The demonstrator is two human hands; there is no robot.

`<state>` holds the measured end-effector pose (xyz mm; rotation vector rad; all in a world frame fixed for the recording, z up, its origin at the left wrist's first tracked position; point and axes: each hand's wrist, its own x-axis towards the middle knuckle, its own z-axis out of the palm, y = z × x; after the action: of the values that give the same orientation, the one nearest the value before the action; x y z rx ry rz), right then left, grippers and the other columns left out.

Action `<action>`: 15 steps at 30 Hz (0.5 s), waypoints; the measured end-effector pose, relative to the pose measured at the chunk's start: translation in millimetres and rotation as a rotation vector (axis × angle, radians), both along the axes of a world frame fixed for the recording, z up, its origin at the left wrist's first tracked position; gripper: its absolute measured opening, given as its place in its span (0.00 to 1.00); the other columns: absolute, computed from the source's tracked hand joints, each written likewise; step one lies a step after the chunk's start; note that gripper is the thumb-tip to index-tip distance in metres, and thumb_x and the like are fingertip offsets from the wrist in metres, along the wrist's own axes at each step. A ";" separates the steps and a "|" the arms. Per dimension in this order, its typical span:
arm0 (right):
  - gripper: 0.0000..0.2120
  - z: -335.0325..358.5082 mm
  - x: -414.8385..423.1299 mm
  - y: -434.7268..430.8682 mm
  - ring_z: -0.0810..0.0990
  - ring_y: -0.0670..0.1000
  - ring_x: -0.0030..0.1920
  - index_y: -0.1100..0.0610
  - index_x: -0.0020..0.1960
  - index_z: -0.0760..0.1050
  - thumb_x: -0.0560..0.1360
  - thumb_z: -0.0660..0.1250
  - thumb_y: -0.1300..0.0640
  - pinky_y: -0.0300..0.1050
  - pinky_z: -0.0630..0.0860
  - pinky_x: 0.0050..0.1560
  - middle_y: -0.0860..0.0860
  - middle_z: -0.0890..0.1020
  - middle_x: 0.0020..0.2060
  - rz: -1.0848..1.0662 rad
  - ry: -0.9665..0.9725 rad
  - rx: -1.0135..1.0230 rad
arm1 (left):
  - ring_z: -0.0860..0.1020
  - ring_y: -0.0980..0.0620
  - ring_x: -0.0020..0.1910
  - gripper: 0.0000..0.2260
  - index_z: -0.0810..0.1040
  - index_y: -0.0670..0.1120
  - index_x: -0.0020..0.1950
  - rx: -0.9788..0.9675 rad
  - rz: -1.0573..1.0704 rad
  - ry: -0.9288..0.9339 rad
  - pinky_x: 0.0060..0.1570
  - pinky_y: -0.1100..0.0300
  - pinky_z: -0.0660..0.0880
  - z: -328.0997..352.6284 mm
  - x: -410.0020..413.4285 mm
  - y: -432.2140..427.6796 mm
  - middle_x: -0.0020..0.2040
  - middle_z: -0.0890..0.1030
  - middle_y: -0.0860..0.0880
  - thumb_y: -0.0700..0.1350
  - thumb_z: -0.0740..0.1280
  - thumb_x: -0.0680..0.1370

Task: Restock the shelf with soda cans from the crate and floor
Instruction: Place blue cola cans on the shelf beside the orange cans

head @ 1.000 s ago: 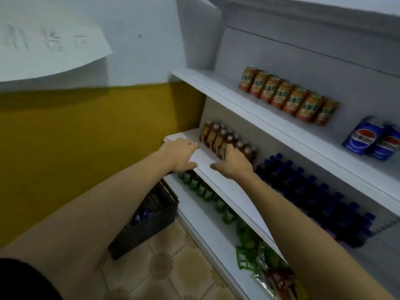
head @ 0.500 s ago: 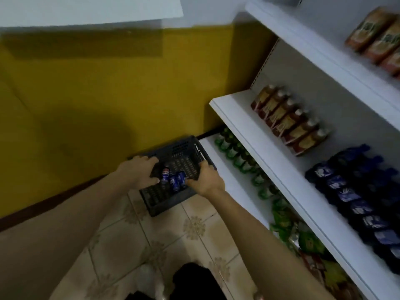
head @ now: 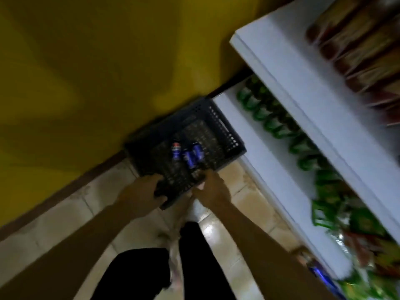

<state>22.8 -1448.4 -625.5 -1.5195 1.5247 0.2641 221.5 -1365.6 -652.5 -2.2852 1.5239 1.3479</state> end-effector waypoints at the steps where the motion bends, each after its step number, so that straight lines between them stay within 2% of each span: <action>1: 0.30 -31.2 4.1 -7.4 0.73 0.59 0.60 0.55 0.69 0.65 0.71 0.70 0.48 0.55 0.74 0.58 0.56 0.73 0.63 0.038 0.014 0.032 | 0.68 0.44 0.69 0.31 0.59 0.48 0.76 0.055 -0.007 0.024 0.64 0.52 0.69 -13.5 3.0 -9.1 0.70 0.68 0.47 0.55 0.66 0.77; 4: 0.34 -87.0 12.7 -29.1 0.72 0.60 0.63 0.55 0.72 0.60 0.71 0.70 0.48 0.56 0.74 0.59 0.57 0.71 0.66 0.013 0.061 0.075 | 0.67 0.44 0.70 0.30 0.61 0.45 0.75 0.085 0.104 0.079 0.65 0.52 0.67 -59.0 -6.0 -47.4 0.72 0.68 0.44 0.51 0.67 0.77; 7: 0.32 -157.6 25.4 -51.0 0.72 0.61 0.64 0.55 0.72 0.59 0.73 0.68 0.48 0.55 0.75 0.58 0.57 0.71 0.66 -0.038 0.048 0.108 | 0.69 0.45 0.69 0.27 0.65 0.45 0.72 0.136 0.151 0.143 0.66 0.52 0.68 -130.2 -10.6 -81.2 0.69 0.72 0.45 0.49 0.69 0.76; 9: 0.31 -201.5 33.2 -61.8 0.73 0.61 0.63 0.56 0.71 0.61 0.73 0.69 0.48 0.55 0.75 0.58 0.57 0.72 0.65 -0.081 0.038 0.126 | 0.72 0.46 0.66 0.25 0.68 0.45 0.69 0.138 0.143 0.208 0.65 0.49 0.70 -171.3 -13.2 -96.6 0.66 0.75 0.45 0.50 0.70 0.75; 11: 0.30 -250.4 44.8 -70.4 0.75 0.60 0.62 0.57 0.69 0.63 0.73 0.70 0.49 0.54 0.75 0.58 0.57 0.74 0.63 -0.156 0.028 0.163 | 0.75 0.47 0.63 0.26 0.71 0.48 0.67 0.128 0.137 0.241 0.63 0.47 0.72 -226.6 -13.7 -110.1 0.64 0.77 0.47 0.56 0.70 0.71; 13: 0.29 -302.3 58.5 -77.9 0.77 0.59 0.59 0.59 0.69 0.64 0.73 0.70 0.52 0.49 0.75 0.54 0.57 0.77 0.60 -0.318 -0.012 0.235 | 0.75 0.49 0.63 0.28 0.71 0.50 0.67 0.140 0.111 0.251 0.63 0.52 0.72 -282.5 -10.8 -122.0 0.64 0.76 0.49 0.58 0.68 0.69; 15: 0.28 -361.3 68.4 -85.2 0.78 0.59 0.59 0.61 0.70 0.66 0.74 0.69 0.54 0.46 0.74 0.53 0.58 0.77 0.61 -0.581 -0.060 0.312 | 0.74 0.48 0.64 0.22 0.70 0.49 0.68 0.136 0.084 0.239 0.58 0.59 0.69 -331.1 -10.5 -138.0 0.64 0.75 0.49 0.49 0.69 0.74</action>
<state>91.2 -1533.6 -986.8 -0.7922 1.7119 0.1060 211.0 -1503.7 -983.6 -2.1937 1.3597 1.7447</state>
